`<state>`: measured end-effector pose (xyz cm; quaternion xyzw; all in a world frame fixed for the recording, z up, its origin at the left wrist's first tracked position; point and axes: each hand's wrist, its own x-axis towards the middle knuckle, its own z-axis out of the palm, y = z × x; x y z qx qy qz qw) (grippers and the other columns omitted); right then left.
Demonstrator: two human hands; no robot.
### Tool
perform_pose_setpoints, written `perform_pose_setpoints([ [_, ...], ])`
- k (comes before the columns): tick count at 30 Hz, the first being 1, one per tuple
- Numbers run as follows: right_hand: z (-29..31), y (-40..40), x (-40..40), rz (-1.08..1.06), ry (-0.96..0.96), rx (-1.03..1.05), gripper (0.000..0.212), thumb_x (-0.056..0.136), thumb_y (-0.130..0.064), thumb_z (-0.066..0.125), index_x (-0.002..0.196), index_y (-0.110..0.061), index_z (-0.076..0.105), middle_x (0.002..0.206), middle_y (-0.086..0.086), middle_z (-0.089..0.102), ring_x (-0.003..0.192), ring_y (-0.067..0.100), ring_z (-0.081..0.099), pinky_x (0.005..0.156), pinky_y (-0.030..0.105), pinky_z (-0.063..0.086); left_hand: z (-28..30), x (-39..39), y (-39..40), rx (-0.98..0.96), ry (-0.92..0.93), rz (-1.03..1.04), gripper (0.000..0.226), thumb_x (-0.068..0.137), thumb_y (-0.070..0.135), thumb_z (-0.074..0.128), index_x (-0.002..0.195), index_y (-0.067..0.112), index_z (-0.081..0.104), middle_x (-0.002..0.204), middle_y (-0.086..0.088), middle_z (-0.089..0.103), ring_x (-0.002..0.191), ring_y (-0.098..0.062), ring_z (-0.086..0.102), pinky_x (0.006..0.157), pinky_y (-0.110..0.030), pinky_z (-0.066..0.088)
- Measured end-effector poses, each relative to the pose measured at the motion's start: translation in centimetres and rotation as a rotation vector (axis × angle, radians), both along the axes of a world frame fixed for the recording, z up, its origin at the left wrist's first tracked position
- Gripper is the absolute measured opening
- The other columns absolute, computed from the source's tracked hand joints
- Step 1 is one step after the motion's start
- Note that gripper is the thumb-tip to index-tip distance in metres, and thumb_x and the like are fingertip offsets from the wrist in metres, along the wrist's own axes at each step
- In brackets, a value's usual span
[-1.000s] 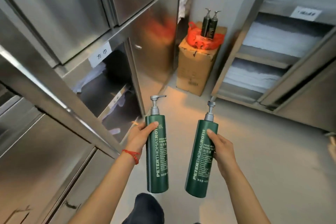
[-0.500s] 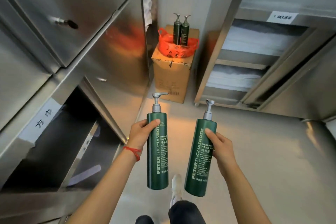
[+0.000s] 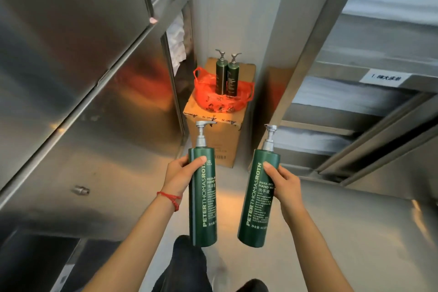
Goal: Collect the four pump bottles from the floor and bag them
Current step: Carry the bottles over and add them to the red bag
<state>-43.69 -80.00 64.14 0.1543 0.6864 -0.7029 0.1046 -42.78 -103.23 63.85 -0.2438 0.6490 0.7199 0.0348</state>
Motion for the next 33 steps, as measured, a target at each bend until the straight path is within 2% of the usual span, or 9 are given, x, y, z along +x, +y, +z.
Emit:
perform_pose_setpoints([
  [3,-0.2,-0.9,-5.1,-0.001,0.009,0.002,0.017,0.077,-0.03,0.068,0.086,-0.015,0.07,0.07,-0.002,0.073,0.065,0.011,0.068,0.057,0.021,0.052,0.1,-5.3,-1.0,-0.013,0.011,-0.03,0.001,0.077,0.017,0.068,0.078,0.017,0.067,0.071,-0.003,0.071,0.063,-0.016,0.067,0.056,-0.022,0.053],
  [9,-1.5,-4.0,-15.6,-0.053,0.04,0.023,0.013,0.078,-0.029,0.067,0.082,-0.017,0.068,0.066,-0.007,0.072,0.061,0.005,0.066,0.052,0.015,0.049,-0.5,-17.2,-3.8,-0.027,0.046,-0.04,0.005,0.077,0.013,0.068,0.077,0.018,0.068,0.057,0.007,0.07,0.052,-0.002,0.064,0.046,-0.013,0.048],
  [12,-1.9,-5.9,-20.4,-0.079,0.034,0.019,0.014,0.078,-0.031,0.067,0.082,-0.017,0.066,0.065,-0.01,0.071,0.06,0.002,0.065,0.051,0.013,0.048,-0.7,-22.7,-5.5,-0.05,0.027,-0.028,0.009,0.075,0.014,0.07,0.084,0.013,0.069,0.07,-0.001,0.069,0.052,-0.001,0.064,0.047,-0.013,0.048],
  [16,-1.6,-7.8,-26.0,-0.12,0.056,0.023,0.025,0.066,-0.039,0.069,0.082,-0.02,0.066,0.068,-0.01,0.073,0.063,0.003,0.066,0.052,0.013,0.049,-0.8,-29.4,-7.1,-0.094,0.046,-0.091,0.02,0.073,0.013,0.072,0.093,0.011,0.068,0.081,-0.004,0.069,0.06,-0.003,0.065,0.052,-0.012,0.048],
  [19,-1.5,-8.6,-29.6,-0.169,0.089,0.033,0.007,0.073,-0.024,0.071,0.079,-0.024,0.066,0.068,-0.011,0.072,0.064,-0.001,0.065,0.055,0.01,0.048,-1.3,-33.2,-7.7,-0.123,0.036,-0.074,0.02,0.071,0.013,0.074,0.091,0.01,0.068,0.077,0.0,0.069,0.056,0.001,0.064,0.05,-0.011,0.048],
  [22,-1.8,-9.1,-33.2,-0.166,0.137,0.05,0.017,0.076,-0.013,0.071,0.085,-0.026,0.067,0.074,-0.013,0.073,0.071,-0.004,0.065,0.059,0.007,0.046,-1.9,-36.7,-7.9,-0.116,0.046,-0.043,0.021,0.071,0.008,0.074,0.09,0.008,0.068,0.075,0.002,0.068,0.056,0.002,0.063,0.05,-0.011,0.048],
  [27,-2.7,-9.7,-39.0,-0.112,0.198,0.127,0.033,0.072,-0.007,0.074,0.096,-0.024,0.06,0.089,-0.02,0.061,0.076,-0.023,0.056,0.06,-0.003,0.039,-2.8,-41.4,-8.0,-0.143,0.105,0.022,0.028,0.067,-0.001,0.074,0.09,0.014,0.065,0.077,0.005,0.066,0.06,0.006,0.062,0.055,-0.008,0.048],
  [31,-3.9,-9.6,-42.0,-0.074,0.209,0.166,0.043,0.068,-0.008,0.077,0.099,-0.031,0.058,0.097,-0.017,0.062,0.085,-0.016,0.058,0.069,0.003,0.044,-3.6,-43.7,-8.0,-0.19,0.134,0.044,0.037,0.064,-0.001,0.077,0.092,0.018,0.063,0.082,0.005,0.067,0.066,0.006,0.063,0.059,-0.008,0.048],
  [33,-4.3,-9.6,-43.7,-0.061,0.189,0.203,0.05,0.066,-0.015,0.079,0.109,-0.028,0.058,0.104,-0.012,0.063,0.093,-0.011,0.058,0.078,0.011,0.048,-4.0,-45.3,-8.0,-0.222,0.138,0.038,0.043,0.063,0.001,0.078,0.096,0.022,0.061,0.089,0.001,0.067,0.074,0.0,0.064,0.068,-0.014,0.051],
])
